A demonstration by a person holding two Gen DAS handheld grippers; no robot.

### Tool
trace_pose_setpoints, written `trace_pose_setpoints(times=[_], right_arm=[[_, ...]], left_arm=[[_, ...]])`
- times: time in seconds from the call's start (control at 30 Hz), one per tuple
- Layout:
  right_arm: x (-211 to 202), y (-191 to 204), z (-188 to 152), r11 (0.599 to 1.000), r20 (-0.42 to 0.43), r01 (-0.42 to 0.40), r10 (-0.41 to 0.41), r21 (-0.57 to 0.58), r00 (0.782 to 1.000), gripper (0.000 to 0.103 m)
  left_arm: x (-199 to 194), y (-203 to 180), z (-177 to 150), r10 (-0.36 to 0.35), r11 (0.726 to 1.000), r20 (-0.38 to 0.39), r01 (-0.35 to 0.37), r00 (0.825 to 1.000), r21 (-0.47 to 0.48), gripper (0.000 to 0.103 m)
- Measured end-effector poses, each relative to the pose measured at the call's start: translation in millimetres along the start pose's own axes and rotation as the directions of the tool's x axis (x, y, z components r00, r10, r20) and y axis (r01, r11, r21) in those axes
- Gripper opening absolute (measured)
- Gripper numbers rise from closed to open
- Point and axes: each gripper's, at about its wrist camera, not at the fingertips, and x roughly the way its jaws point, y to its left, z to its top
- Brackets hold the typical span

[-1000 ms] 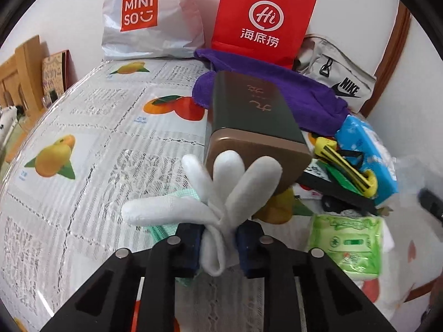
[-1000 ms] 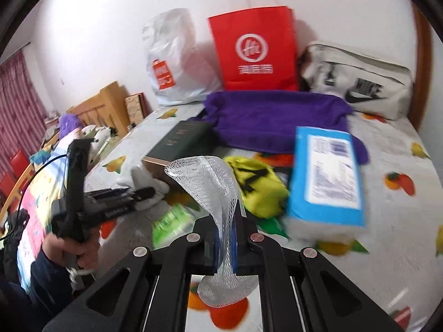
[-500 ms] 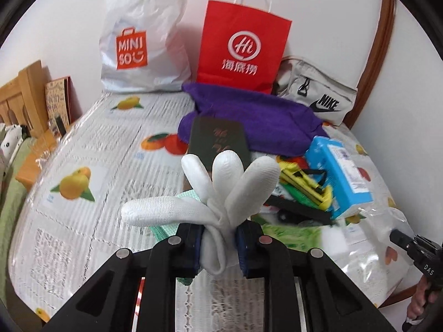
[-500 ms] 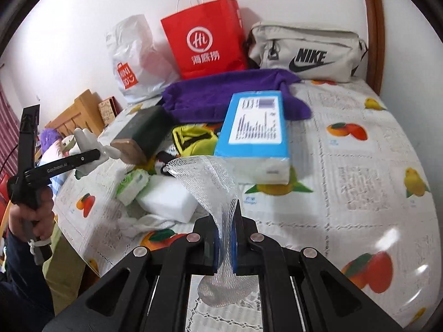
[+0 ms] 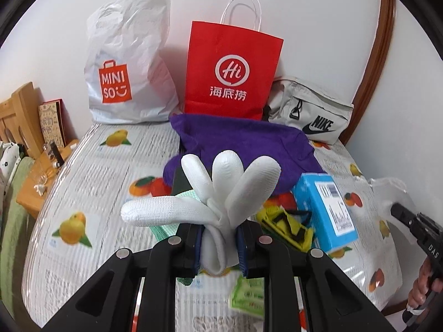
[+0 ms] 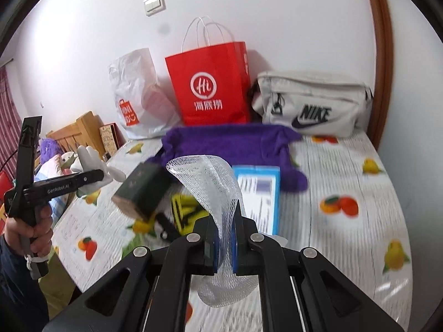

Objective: Organize soft objects
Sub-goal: 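Carry the gloves and mesh bag in both grippers over the purple towel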

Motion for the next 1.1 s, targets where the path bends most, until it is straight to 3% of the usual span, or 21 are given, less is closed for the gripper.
trace_pose_setpoints(times=[0.47,1.1], right_arm=[[73.6,7.0,73.5,0.998,0.011,-0.019,0.019,-0.054,1.0,0.006],[188.4,-33.2,100.4,0.997,-0.1,0.036,-0.042,-0.07,0.994,0.006]], left_arm=[[57.1,16.0,55.1,-0.012,1.0,-0.02,0.011,1.0,-0.023,0.019],[184.2,-2.9,112.9,-0.048,0.998,-0.141,0.052,0.989,0.021,0.019]])
